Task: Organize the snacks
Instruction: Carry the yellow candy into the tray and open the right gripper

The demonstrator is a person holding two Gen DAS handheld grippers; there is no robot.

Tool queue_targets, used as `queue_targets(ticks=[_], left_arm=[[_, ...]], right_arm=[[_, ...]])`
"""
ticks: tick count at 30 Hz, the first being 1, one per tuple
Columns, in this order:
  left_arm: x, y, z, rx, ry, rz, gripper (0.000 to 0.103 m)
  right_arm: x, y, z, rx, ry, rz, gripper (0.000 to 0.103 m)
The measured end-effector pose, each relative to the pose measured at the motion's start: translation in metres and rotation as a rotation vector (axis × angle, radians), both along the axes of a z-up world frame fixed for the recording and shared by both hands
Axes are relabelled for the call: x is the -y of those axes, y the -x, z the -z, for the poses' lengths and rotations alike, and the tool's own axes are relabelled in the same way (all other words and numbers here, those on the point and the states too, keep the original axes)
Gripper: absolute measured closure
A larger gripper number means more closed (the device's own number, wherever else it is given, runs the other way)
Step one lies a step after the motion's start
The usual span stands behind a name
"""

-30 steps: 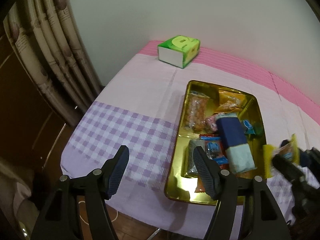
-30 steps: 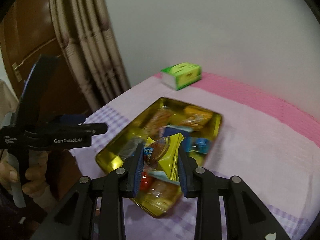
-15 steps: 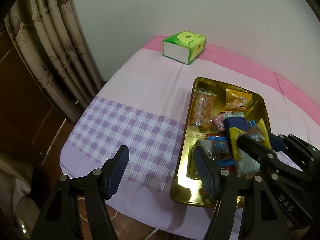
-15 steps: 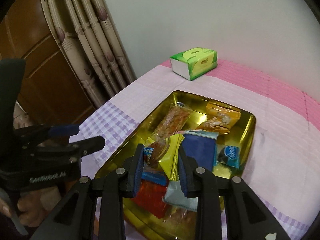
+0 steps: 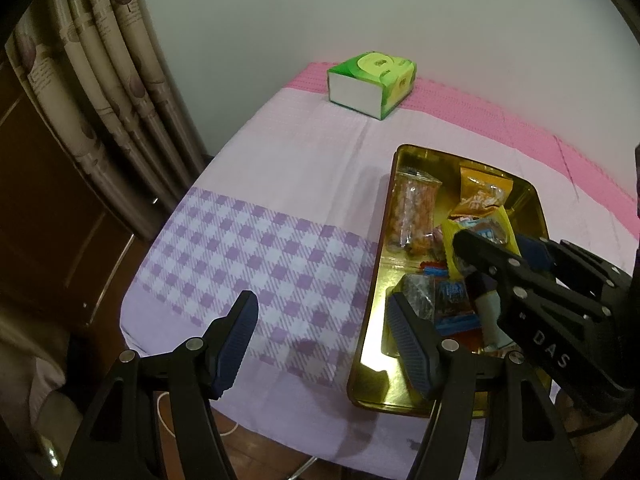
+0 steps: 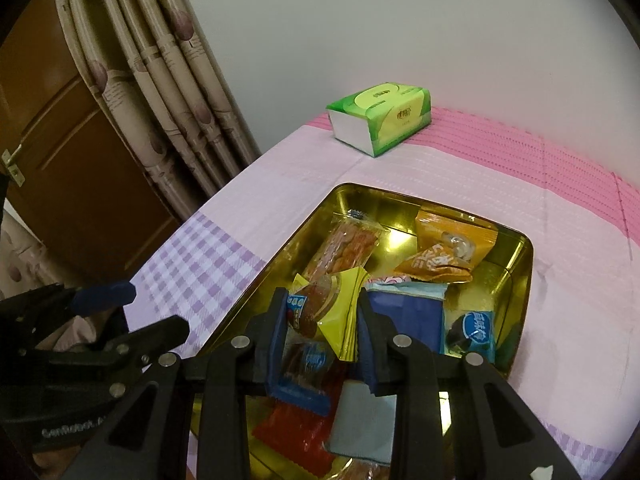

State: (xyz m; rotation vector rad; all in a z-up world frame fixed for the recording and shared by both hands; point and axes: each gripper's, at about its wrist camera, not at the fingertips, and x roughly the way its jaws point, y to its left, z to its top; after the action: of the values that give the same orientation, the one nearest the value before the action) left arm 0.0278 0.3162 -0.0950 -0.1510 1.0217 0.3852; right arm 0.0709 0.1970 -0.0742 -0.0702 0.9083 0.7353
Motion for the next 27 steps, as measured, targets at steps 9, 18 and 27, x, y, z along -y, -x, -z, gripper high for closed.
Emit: queue_targets(ticks=[9,18,27], left_arm=[[0.000,-0.001,0.001,-0.005,0.006,0.006,0.036],[0.005,-0.001,0.001,-0.006,-0.018,0.031,0.036],[0.004,-0.001,-0.002,0.004,-0.012,0.029,0.036]], right_arm=[[-0.006,-0.006,0.002,0.000,0.005,0.015,0.072],[-0.008,-0.010,-0.001,0.017,0.003,0.027,0.070],[-0.002,0.003,-0.020,0.079,-0.010,0.039,0.067]])
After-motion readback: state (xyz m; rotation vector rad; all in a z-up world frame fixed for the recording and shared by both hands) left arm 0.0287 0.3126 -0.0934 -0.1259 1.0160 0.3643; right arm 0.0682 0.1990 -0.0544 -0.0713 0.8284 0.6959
